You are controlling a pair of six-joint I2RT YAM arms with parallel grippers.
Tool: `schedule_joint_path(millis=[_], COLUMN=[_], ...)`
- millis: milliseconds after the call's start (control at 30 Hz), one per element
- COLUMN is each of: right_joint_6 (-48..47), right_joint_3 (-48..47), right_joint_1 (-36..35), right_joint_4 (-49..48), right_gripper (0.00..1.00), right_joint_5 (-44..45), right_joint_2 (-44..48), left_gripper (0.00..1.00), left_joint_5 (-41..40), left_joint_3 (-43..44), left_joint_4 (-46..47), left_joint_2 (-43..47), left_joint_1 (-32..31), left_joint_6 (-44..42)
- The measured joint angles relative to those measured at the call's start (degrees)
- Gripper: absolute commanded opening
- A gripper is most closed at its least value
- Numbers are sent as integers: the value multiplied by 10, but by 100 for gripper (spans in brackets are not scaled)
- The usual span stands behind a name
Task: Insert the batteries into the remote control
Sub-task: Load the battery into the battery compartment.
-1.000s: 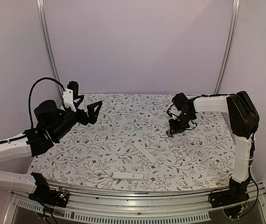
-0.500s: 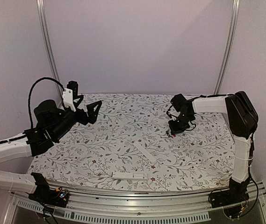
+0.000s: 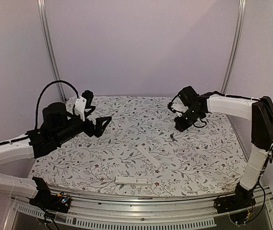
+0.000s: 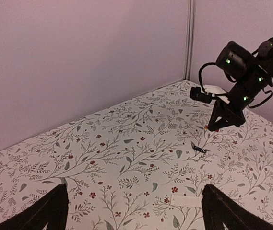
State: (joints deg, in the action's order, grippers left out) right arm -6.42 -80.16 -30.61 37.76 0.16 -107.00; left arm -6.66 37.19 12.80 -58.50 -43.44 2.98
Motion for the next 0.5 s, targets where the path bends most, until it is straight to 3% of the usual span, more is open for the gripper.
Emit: schedule_joint_path(millis=[233, 500], right_joint_6=[-69, -98], right_joint_3=[57, 106], right_joint_1=[-105, -230], right_joint_4=[-40, -117], right_gripper=[0, 0], right_joint_5=[-118, -237], right_joint_2=[88, 88], left_gripper=[94, 98], left_joint_5=[44, 84], left_joint_3=[-1, -76], left_joint_4=[-55, -63], left_joint_2=[-4, -2], left_joint_1=[-56, -113], left_joint_6=[-39, -103])
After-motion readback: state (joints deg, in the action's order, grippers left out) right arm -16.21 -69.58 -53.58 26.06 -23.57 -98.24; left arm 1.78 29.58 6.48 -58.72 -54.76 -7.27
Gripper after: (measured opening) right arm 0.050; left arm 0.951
